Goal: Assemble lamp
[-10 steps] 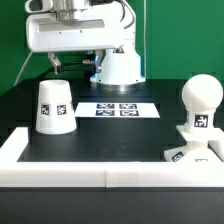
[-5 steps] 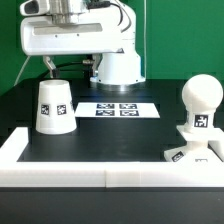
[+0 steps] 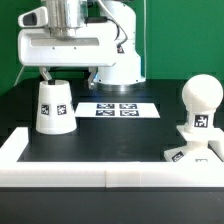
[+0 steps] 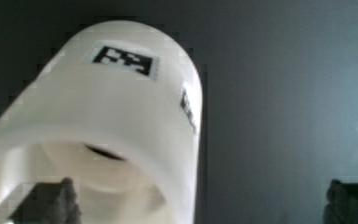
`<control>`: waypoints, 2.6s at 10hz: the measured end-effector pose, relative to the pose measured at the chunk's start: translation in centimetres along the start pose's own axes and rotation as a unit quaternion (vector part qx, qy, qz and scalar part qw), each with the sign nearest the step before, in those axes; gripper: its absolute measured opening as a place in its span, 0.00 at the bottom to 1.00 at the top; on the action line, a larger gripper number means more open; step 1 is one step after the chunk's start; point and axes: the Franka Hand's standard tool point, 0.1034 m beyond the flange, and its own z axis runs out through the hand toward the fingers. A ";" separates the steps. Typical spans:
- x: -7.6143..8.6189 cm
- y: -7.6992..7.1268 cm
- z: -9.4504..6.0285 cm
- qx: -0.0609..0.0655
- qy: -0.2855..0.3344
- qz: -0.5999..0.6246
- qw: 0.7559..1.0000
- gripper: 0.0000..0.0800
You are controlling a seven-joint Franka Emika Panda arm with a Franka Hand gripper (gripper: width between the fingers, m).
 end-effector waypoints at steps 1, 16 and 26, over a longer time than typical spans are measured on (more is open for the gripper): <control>0.1 0.0 0.1 0.000 0.000 0.000 1.000 0.87; 0.8 -4.6 -1.8 0.022 -0.004 0.028 0.999 0.06; 10.0 -14.6 -9.7 0.087 -0.005 0.156 0.984 0.06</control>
Offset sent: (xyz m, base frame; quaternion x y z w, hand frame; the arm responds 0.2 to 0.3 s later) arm 0.0000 0.0000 0.0000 0.0000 0.0000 0.0000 1.0000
